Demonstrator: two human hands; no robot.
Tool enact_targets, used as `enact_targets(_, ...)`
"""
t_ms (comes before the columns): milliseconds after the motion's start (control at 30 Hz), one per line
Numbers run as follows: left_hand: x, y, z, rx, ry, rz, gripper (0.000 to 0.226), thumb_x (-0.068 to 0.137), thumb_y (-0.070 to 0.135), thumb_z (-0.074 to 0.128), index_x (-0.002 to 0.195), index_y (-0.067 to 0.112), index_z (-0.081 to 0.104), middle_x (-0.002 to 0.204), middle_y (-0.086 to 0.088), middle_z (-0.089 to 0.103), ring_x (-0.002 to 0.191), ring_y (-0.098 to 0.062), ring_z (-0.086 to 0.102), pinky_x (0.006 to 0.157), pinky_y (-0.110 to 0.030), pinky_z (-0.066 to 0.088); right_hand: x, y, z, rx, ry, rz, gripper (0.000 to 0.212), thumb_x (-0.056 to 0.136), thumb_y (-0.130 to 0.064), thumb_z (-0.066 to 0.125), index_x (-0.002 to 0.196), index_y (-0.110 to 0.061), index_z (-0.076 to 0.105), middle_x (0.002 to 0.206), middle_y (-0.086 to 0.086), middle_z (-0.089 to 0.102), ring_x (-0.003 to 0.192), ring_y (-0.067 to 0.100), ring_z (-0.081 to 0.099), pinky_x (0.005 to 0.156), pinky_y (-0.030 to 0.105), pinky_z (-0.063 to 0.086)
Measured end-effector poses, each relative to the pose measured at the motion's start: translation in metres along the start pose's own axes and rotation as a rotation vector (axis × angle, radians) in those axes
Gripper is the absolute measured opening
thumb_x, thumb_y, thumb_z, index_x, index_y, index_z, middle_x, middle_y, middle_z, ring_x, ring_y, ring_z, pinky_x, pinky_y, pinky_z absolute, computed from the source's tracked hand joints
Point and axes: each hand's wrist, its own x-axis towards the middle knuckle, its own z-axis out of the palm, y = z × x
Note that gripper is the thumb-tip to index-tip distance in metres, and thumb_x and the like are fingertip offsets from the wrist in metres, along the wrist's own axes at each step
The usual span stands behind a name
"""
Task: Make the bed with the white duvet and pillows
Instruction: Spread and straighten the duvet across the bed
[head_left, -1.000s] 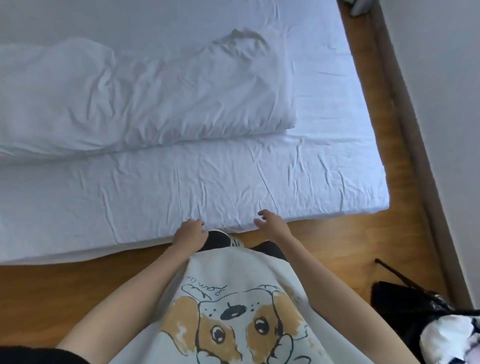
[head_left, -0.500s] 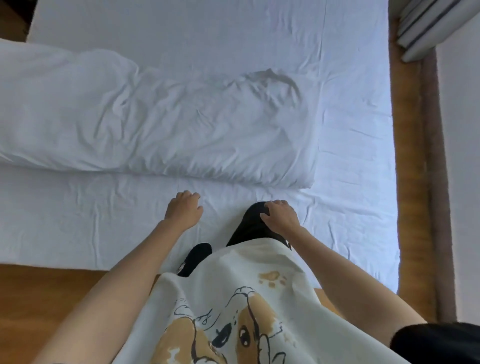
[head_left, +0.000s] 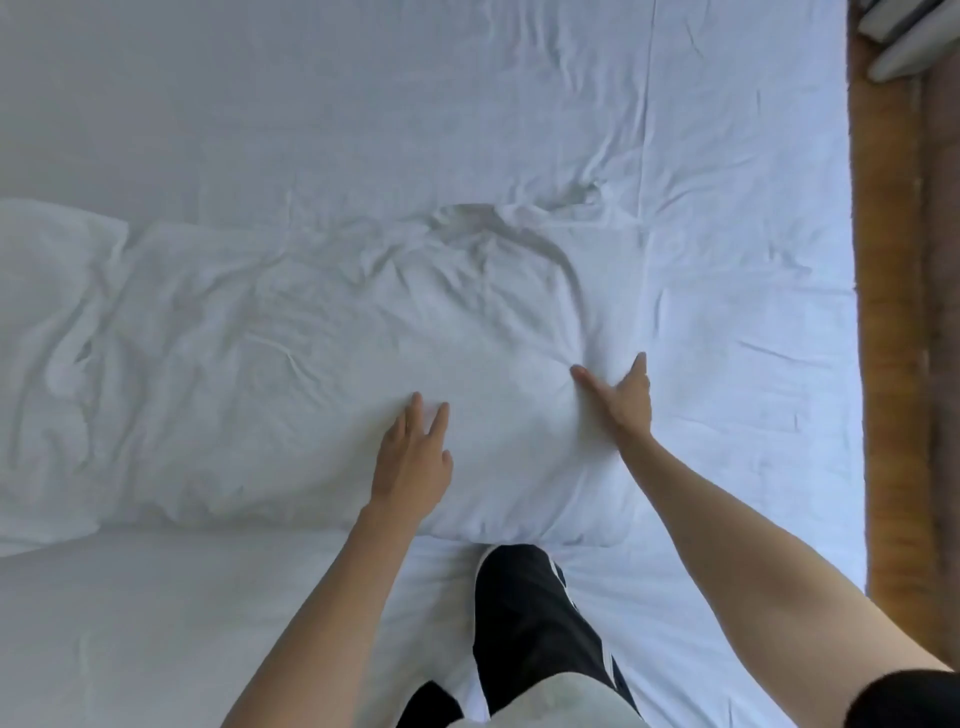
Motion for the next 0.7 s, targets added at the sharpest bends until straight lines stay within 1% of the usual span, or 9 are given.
enact_targets(67,0.017,0.008,0.006,0.054,-0.010,0.064,0.064,0.097,0.025,0.044,0.153,0.016,0.015,0.159,-0.022,0.001,0.146,-0.035,0.011,0.115,-0.041,0.023,0.023,0.005,0.002,0.081,-0.141,0.054,0.121,0.065,-0.064,0.078,0.153,-0.015,0.011,0.153,0.007,0.033,0.139,0.023,0.035,0.113,0.037,0.030)
enact_targets(100,0.023,0.011,0.009,0.064,-0.023,0.074,0.064,0.097,0.026,0.044,0.153,0.017,0.014,0.159,-0.022,-0.001,0.146,-0.036,0.009,0.115,-0.042,0.021,0.034,0.012,0.005,0.122,-0.179,0.059,0.127,0.056,-0.068,0.080,0.153,-0.018,0.014,0.150,0.004,0.039,0.135,0.021,0.042,0.113,0.038,0.033)
enact_targets(167,0.033,0.015,0.014,0.058,-0.038,0.066,0.064,0.097,0.027,0.043,0.153,0.018,0.014,0.159,-0.022,-0.002,0.146,-0.036,0.007,0.116,-0.042,0.019,0.054,0.029,0.012,0.166,-0.197,0.090,0.136,0.040,-0.077,0.081,0.149,-0.022,0.023,0.141,-0.001,0.050,0.126,0.019,0.052,0.109,0.042,0.040)
enact_targets(267,0.041,0.017,0.020,0.039,-0.059,0.045,0.064,0.097,0.029,0.043,0.153,0.021,0.013,0.159,-0.020,-0.002,0.146,-0.034,0.006,0.116,-0.042,0.017,0.065,0.041,0.018,0.151,-0.205,0.138,0.132,0.037,-0.078,0.080,0.146,-0.025,0.028,0.138,0.000,0.051,0.123,0.022,0.054,0.105,0.043,0.043)
enact_targets(400,0.044,0.017,0.022,0.022,-0.062,0.037,0.064,0.096,0.029,0.046,0.152,0.022,0.016,0.159,-0.019,0.001,0.146,-0.034,0.007,0.116,-0.041,0.017,0.057,0.032,0.019,0.281,-0.271,0.132,0.111,0.048,-0.063,0.085,0.138,-0.025,0.033,0.122,-0.007,0.061,0.111,0.017,0.061,0.099,0.040,0.047)
enact_targets(467,0.043,0.016,0.021,0.020,-0.056,0.047,0.064,0.095,0.028,0.048,0.152,0.023,0.017,0.159,-0.018,0.002,0.146,-0.033,0.007,0.116,-0.040,0.017,0.051,0.026,0.019,0.362,-0.309,0.119,0.101,0.054,-0.051,0.089,0.134,-0.018,0.036,0.120,-0.002,0.064,0.107,0.017,0.064,0.095,0.039,0.051)
enact_targets(567,0.039,0.006,0.015,-0.022,-0.058,0.083,0.063,0.095,0.029,0.048,0.151,0.024,0.020,0.159,-0.014,0.005,0.146,-0.030,0.010,0.114,-0.038,0.021,0.029,0.012,0.021,0.421,-0.380,0.070,0.057,0.070,-0.026,0.083,0.118,-0.007,0.058,0.109,0.008,0.071,0.096,0.023,0.070,0.087,0.038,0.055)
enact_targets(633,0.028,-0.005,0.010,-0.057,-0.054,0.096,0.062,0.096,0.028,0.048,0.151,0.022,0.020,0.159,-0.013,0.008,0.145,-0.029,0.012,0.113,-0.038,0.023,0.003,0.001,0.023,0.459,-0.315,0.026,0.033,0.074,-0.015,0.079,0.105,-0.008,0.068,0.098,0.006,0.074,0.090,0.022,0.071,0.080,0.035,0.055)
enact_targets(700,0.010,-0.022,0.004,-0.078,-0.052,0.095,0.063,0.098,0.028,0.046,0.153,0.022,0.016,0.159,-0.015,0.008,0.146,-0.030,0.011,0.115,-0.040,0.021,-0.028,-0.013,0.024,0.472,-0.175,-0.011,0.028,0.072,-0.011,0.078,0.099,-0.015,0.068,0.094,0.003,0.074,0.087,0.019,0.071,0.075,0.033,0.056)
